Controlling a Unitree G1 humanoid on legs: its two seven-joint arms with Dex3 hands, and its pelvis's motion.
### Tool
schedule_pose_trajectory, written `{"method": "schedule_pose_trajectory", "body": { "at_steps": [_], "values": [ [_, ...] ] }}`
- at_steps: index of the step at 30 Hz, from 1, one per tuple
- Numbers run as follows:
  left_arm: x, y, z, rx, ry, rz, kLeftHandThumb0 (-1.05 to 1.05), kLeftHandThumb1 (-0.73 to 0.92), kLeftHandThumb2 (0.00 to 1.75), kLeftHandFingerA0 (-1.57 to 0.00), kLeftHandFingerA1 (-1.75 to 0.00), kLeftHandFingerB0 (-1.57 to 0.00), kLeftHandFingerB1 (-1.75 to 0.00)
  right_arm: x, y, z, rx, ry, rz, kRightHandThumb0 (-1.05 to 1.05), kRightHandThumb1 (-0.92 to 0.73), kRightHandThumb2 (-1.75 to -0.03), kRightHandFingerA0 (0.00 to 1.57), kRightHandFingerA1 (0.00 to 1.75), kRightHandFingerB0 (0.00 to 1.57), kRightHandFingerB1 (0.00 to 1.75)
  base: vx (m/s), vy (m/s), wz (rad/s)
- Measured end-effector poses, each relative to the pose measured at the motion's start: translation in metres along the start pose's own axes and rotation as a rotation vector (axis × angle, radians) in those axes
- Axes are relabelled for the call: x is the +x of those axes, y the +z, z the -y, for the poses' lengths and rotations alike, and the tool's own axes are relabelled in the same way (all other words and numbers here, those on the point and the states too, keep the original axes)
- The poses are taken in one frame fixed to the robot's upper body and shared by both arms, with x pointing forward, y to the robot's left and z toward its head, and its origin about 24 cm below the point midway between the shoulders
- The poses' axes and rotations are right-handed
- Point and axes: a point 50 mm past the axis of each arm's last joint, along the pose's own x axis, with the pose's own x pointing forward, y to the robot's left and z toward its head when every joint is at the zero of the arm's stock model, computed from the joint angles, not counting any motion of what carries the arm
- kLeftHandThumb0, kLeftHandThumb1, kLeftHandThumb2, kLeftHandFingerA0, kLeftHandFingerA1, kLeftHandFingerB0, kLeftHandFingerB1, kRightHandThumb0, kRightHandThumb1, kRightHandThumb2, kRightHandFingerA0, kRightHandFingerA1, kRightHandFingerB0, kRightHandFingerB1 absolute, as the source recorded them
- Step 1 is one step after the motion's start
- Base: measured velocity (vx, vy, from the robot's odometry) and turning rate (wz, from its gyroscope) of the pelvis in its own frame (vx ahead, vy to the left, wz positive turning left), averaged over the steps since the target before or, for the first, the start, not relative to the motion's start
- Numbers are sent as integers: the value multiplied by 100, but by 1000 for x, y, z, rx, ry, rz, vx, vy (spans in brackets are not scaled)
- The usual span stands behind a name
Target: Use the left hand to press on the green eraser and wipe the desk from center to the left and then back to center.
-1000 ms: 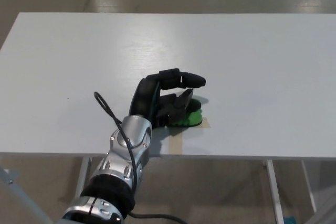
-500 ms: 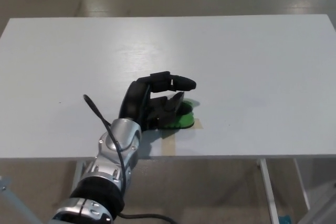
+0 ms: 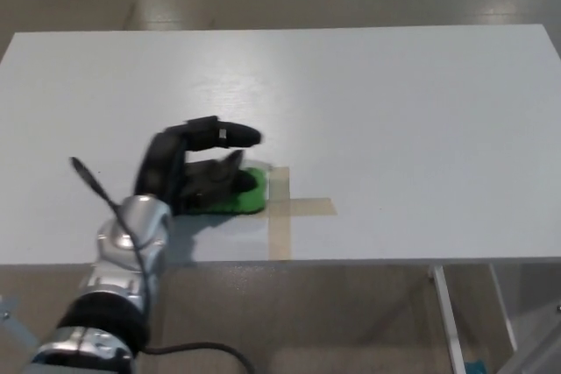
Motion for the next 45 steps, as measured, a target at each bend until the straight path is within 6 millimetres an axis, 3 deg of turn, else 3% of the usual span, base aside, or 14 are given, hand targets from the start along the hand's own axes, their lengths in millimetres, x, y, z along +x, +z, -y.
{"method": "schedule_pose_trajectory", "body": {
  "at_steps": [14, 22, 26, 28, 38, 45],
  "values": [
    [-41, -27, -111, 17, 229, -81, -27, 79, 63, -100, -68, -95, -68, -1, -3, 0, 0, -5, -18, -28, -69, -60, 80, 54, 61, 47, 0, 0, 0],
    [-63, -32, -148, 26, 305, -119, -29, 76, 62, -100, -68, -95, -68, -1, -5, 0, 1, -1, -28, -28, -69, -59, 80, 54, 61, 46, 0, 0, 0],
    [-64, -33, -150, 30, 307, -121, -26, 76, 63, -99, -68, -94, -69, -1, -6, 0, 2, -1, -35, -28, -69, -59, 80, 54, 61, 46, 0, 0, 0],
    [-64, -33, -149, 27, 305, -120, -14, 81, 64, -94, -67, -88, -68, -1, -6, 0, 1, -1, -36, -28, -68, -59, 80, 54, 61, 46, 0, 0, 0],
    [-57, -33, -135, 19, 267, -106, -12, 81, 64, -94, -65, -87, -64, -3, -7, 0, -2, 0, -39, -28, -69, -59, 80, 54, 60, 46, 0, 0, 1],
    [-33, -28, -82, 16, 130, -62, -13, 80, 64, -96, -64, -90, -63, -1, -5, -1, 0, 2, -32, -28, -69, -59, 80, 54, 60, 46, 0, 0, 2]
  ]
}}
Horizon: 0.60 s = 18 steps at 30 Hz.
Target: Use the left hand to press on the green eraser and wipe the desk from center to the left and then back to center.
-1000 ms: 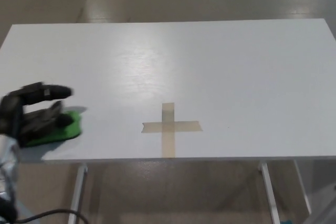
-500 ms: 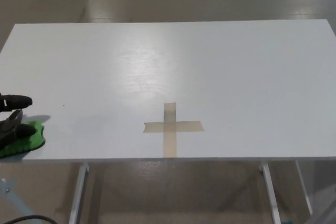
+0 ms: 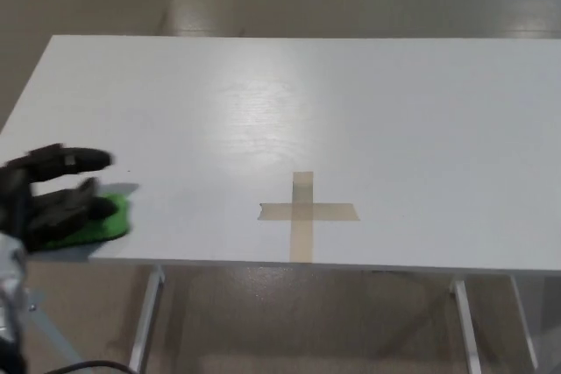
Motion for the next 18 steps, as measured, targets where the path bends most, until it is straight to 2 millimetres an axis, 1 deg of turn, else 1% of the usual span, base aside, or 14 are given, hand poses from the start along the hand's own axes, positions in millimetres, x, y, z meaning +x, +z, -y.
{"method": "schedule_pose_trajectory", "body": {
  "at_steps": [1, 2, 3, 4, 5, 6, 9, 11, 13, 16, 18],
  "values": [
    [2, 2, 12, -4, -25, 12, -13, 80, 64, -96, -64, -90, -63, 0, 0, 0, -1, 0, -1, -28, -69, -59, 80, 54, 60, 46, 0, 0, 0],
    [3, 3, 17, -7, -36, 16, -13, 80, 64, -97, -65, -91, -64, -1, -1, 0, -1, 0, -2, -28, -69, -59, 80, 54, 60, 46, 0, 0, 0],
    [5, 5, 28, -14, -61, 26, -13, 80, 64, -97, -65, -91, -64, -1, -1, 0, -1, -1, -3, -28, -69, -59, 80, 54, 60, 46, 0, 0, 0],
    [5, 5, 28, -14, -61, 26, -15, 80, 65, -98, -64, -94, -63, -1, -1, 0, -1, -1, -3, -28, -69, -59, 80, 54, 60, 47, 0, 0, 0],
    [8, 9, 44, -25, -99, 45, -15, 80, 65, -98, -64, -94, -63, -1, -1, 0, 0, -1, -3, -28, -69, -59, 80, 54, 60, 47, 0, 0, 0],
    [9, 12, 57, -34, -127, 61, -15, 80, 65, -98, -64, -94, -63, -2, -1, 0, 1, -2, -4, -28, -69, -59, 80, 54, 60, 47, 0, 0, 0],
    [10, 18, 87, -58, -199, 87, -15, 79, 65, -99, -64, -94, -63, -1, 0, 0, 4, -2, -1, -28, -69, -60, 80, 54, 60, 47, 0, 0, 0],
    [9, 21, 100, -62, -231, 97, -19, 78, 65, -100, -62, -96, -58, 0, 0, 0, 5, -1, 2, -28, -69, -60, 80, 55, 59, 47, 0, 0, 0],
    [9, 25, 112, -64, -265, 109, -20, 78, 65, -100, -62, -96, -58, 1, 1, 0, 6, -1, 6, -27, -69, -60, 80, 55, 59, 47, 0, 0, 0],
    [7, 33, 136, -76, -327, 131, -21, 78, 65, -101, -62, -97, -58, 1, 3, -1, 7, 1, 12, -27, -69, -60, 80, 55, 59, 47, 0, 0, 0],
    [6, 36, 147, -80, -356, 133, -23, 78, 65, -101, -62, -97, -57, 1, 3, -1, 8, 2, 16, -27, -68, -60, 80, 55, 59, 47, 0, 0, 0]
  ]
}}
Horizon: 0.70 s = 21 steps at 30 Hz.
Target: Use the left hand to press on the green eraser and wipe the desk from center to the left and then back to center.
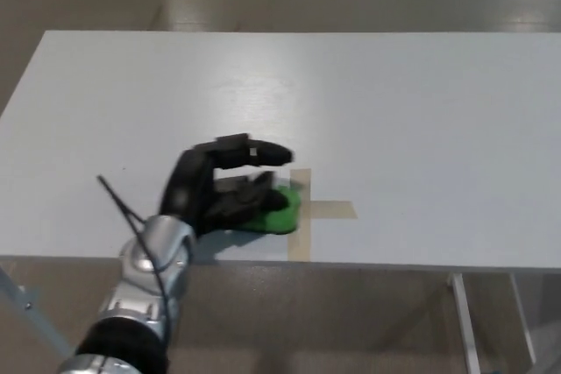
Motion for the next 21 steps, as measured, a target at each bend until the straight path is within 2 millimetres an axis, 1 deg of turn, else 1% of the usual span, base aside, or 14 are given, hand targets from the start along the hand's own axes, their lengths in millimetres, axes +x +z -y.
{"method": "schedule_pose_trajectory", "body": {
  "at_steps": [2, 4, 7, 8, 16, 17, 19, 20, 21],
  "values": [
    [2, 1, 7, -5, -17, 0, -23, 78, 65, -101, -62, -97, -58, 0, 0, 0, 1, 0, 2, -27, -68, -60, 80, 55, 59, 47, 0, 0, 0],
    [5, 3, 22, -21, -53, -3, -23, 78, 65, -101, -62, -97, -58, 1, 1, -1, 4, 1, 6, -27, -68, -60, 80, 55, 59, 47, 0, 0, 0],
    [7, 5, 31, -30, -73, -7, -24, 78, 65, -101, -62, -97, -58, 1, 2, -1, 4, 1, 8, -27, -68, -60, 80, 55, 59, 47, 0, 0, 0],
    [7, 6, 36, -36, -86, -9, -24, 78, 65, -101, -62, -97, -58, 0, 2, -1, 4, 1, 8, -27, -68, -60, 80, 55, 59, 47, 0, 0, 0],
    [9, 9, 57, -3, -140, -11, -25, 76, 65, -101, -61, -98, -54, 0, 1, -1, 4, 1, 7, -27, -68, -60, 80, 55, 59, 47, 0, 0, 0],
    [9, 9, 58, -2, -141, -10, -28, 73, 64, -97, -51, -85, -46, 0, 1, -1, 4, 1, 8, -27, -68, -60, 80, 54, 59, 47, 0, 0, 0],
    [8, 9, 59, 2, -144, -9, -28, 73, 64, -97, -51, -85, -46, 0, 2, -1, 3, 3, 10, -27, -68, -60, 80, 54, 59, 47, 0, 0, 0],
    [8, 9, 60, 5, -145, -8, -38, 67, 61, -51, -37, -35, -32, 0, 2, -1, 3, 3, 11, -26, -69, -60, 79, 54, 59, 47, 0, 0, 0],
    [8, 10, 60, 8, -147, -5, -38, 67, 61, -51, -37, -35, -32, 0, 2, -1, 3, 3, 13, -26, -69, -60, 79, 54, 59, 47, 0, 0, 0]
  ]
}}
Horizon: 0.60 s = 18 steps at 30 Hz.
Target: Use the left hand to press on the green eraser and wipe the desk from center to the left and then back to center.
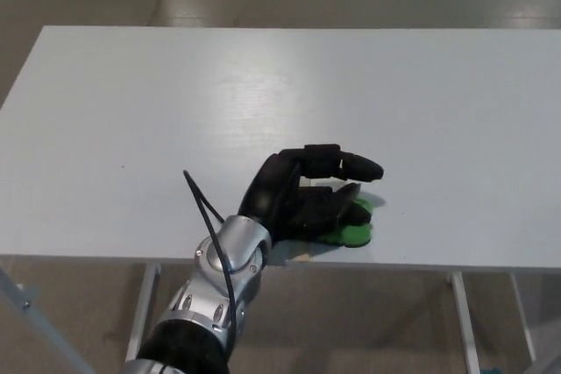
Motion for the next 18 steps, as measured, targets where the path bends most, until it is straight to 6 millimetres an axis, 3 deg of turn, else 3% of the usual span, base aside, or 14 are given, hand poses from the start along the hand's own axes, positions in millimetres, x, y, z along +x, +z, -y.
{"method": "schedule_pose_trajectory", "body": {
  "at_steps": [1, 2, 3, 4, 9, 18],
  "values": [
    [0, 1, 1, 4, -9, 2, -53, 61, 59, 0, -20, -11, -28, 0, 1, 0, -1, 0, 3, -26, -69, -60, 79, 54, 59, 47, 0, 0, 0],
    [0, 2, 1, 5, -16, 5, -53, 61, 59, 0, -20, -11, -28, 1, 1, 0, -1, 1, 4, -26, -69, -60, 79, 54, 59, 47, 0, 0, 0],
    [0, 4, 0, 6, -21, 7, -70, 45, 75, 0, 0, -13, -26, 1, 1, 0, -1, 1, 5, -26, -69, -60, 79, 54, 59, 47, 0, 0, 0],
    [0, 5, -1, 6, -32, 11, -75, 47, 79, 0, -5, -7, -33, 1, 1, 1, -1, 3, 6, -25, -68, -59, 80, 54, 59, 47, 0, 0, 0],
    [-2, 15, -8, -5, -72, 36, -82, 50, 85, 0, -1, -4, -32, 1, 2, 1, -3, 9, 7, -26, -68, -60, 80, 54, 60, 47, 0, 0, 0],
    [-14, 73, -46, 26, -132, 181, -82, 49, 85, 0, -4, -5, -31, 3, 3, 1, -8, 10, 12, -26, -68, -60, 80, 54, 60, 47, 0, 0, 0]
  ]
}}
